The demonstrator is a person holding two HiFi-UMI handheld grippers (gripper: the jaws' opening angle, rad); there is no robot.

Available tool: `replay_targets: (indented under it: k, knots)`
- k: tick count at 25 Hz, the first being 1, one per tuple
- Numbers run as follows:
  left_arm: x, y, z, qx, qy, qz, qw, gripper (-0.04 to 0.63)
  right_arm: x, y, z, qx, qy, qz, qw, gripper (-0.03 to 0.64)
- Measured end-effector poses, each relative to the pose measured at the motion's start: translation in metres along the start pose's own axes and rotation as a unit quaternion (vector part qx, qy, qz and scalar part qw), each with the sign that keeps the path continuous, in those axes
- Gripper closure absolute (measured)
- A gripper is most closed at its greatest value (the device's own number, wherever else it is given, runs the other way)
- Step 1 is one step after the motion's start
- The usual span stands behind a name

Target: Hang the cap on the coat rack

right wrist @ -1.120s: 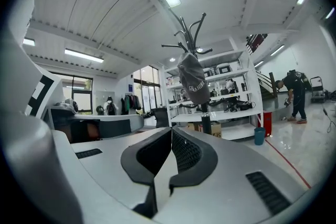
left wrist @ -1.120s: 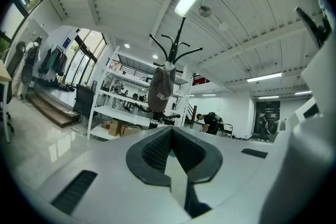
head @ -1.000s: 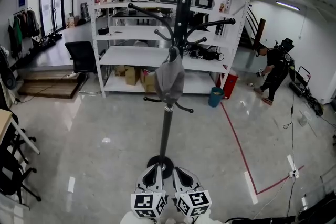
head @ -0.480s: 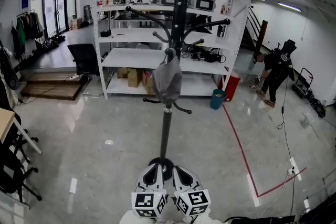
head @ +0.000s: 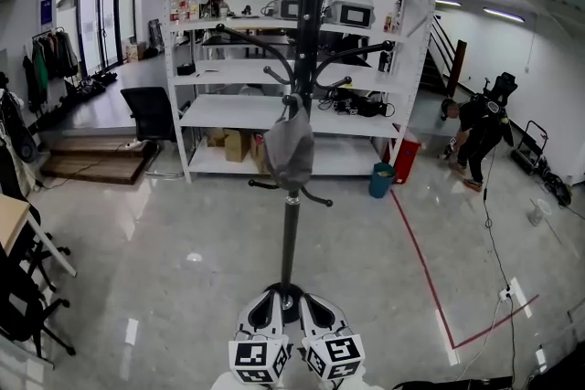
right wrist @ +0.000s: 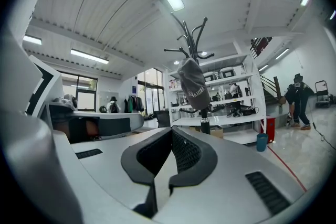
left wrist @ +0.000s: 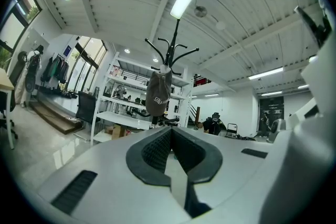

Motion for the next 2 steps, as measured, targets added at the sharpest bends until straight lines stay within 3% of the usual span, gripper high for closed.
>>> replay_targets:
  k: [2]
  knots:
    - [0.0006, -0.0003, -0.0017, 0.0, 0.0, 0.001, 1.0, 0.592, 0.0017, -0.0001, -0.0014, 0.0, -0.001, 0.001, 1.0, 0.606]
Point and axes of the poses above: the fingertips, and each gripper's own axes: x backward along the fingers, z to its left, y out of its top, the point moved 1 cm from there along x, backward along the fingers
